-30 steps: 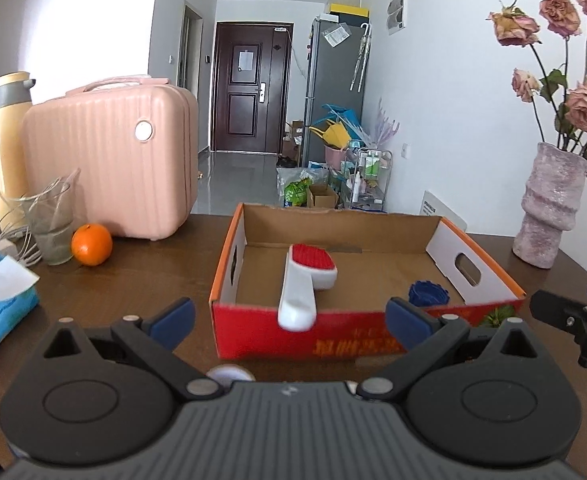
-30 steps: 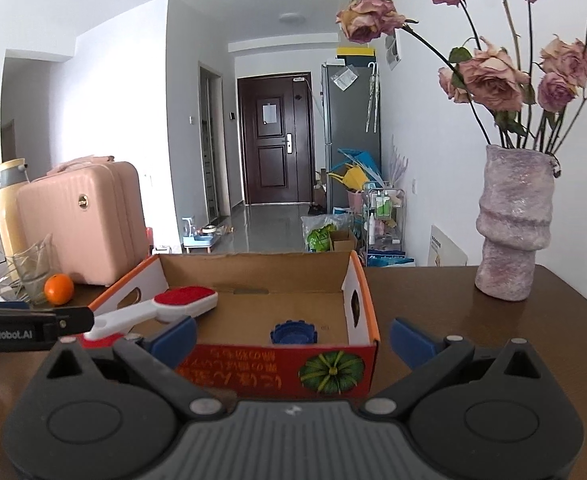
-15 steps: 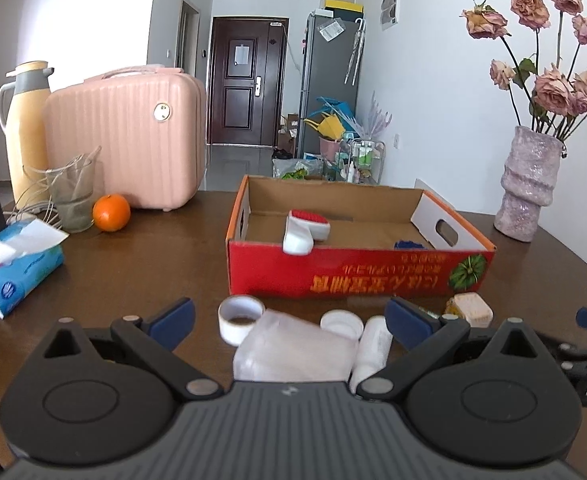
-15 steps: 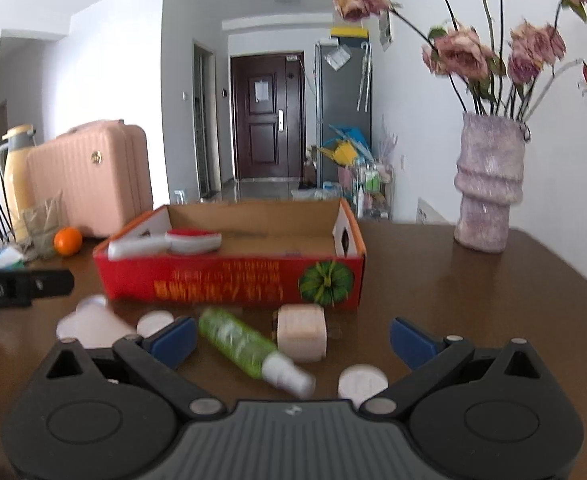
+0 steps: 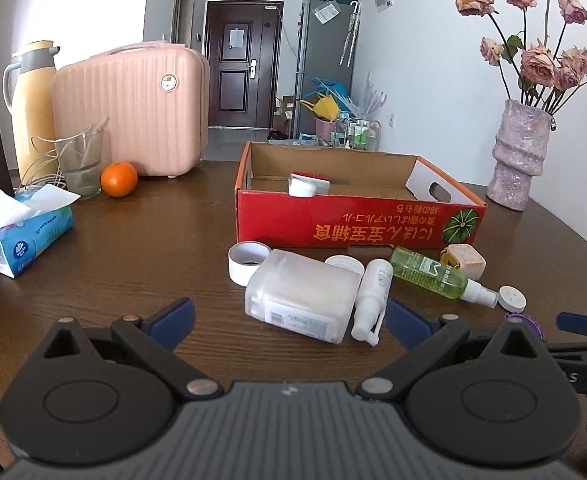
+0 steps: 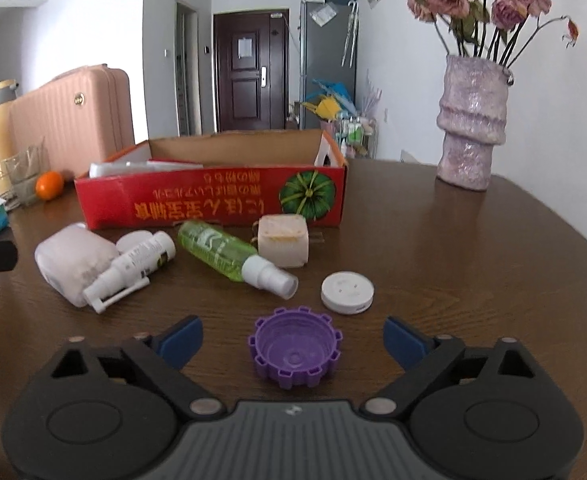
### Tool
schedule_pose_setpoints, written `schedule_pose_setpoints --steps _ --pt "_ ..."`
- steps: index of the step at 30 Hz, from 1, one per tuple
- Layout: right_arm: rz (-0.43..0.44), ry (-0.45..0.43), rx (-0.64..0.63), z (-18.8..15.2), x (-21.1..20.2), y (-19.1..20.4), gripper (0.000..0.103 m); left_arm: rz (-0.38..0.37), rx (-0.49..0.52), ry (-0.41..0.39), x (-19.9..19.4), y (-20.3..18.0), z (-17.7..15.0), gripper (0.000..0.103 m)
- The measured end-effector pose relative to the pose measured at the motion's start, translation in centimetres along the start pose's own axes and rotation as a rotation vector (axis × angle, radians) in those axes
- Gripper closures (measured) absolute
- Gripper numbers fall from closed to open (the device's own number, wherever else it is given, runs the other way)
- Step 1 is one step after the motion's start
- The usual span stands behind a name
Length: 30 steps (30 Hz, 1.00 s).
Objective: Organize rigid objects
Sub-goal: 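Grasp the purple cap with the right tool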
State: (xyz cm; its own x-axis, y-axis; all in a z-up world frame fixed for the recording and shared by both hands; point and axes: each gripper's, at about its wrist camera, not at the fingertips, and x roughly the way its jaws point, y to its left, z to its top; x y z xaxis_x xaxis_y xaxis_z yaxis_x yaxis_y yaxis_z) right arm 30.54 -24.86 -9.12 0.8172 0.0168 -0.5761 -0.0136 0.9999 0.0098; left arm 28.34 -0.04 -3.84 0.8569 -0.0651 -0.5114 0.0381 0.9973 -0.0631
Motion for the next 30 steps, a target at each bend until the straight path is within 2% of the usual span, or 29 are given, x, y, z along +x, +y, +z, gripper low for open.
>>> schedule_pose_setpoints --steps 6,8,14,16,21,30 --pt "-0.026 0.005 0.013 -0.1 0.6 0.0 0.009 -0.009 -0.002 0.010 0.2 0.0 0.0 0.000" --pt "-0.029 0.011 0.011 -0.1 0.8 0.0 0.012 -0.010 -0.006 0.013 0.2 0.1 0.0 0.000" --pt "-0.023 0.047 0.022 -0.3 1.7 -0.1 0.035 -0.012 -0.008 0.013 0.2 0.1 0.0 0.000" --pt "-0.022 0.053 0.030 -0.3 1.8 -0.2 0.049 -0.011 -0.008 0.015 0.2 0.1 0.0 0.000" --pt "-0.026 0.042 0.028 -0.4 1.7 -0.1 0.050 -0.010 -0.008 0.018 0.3 0.1 0.0 0.000" --pt "-0.024 -0.043 0.056 -0.2 0.3 -0.4 0.050 -0.008 -0.005 0.040 0.8 0.1 -0.2 0.000"
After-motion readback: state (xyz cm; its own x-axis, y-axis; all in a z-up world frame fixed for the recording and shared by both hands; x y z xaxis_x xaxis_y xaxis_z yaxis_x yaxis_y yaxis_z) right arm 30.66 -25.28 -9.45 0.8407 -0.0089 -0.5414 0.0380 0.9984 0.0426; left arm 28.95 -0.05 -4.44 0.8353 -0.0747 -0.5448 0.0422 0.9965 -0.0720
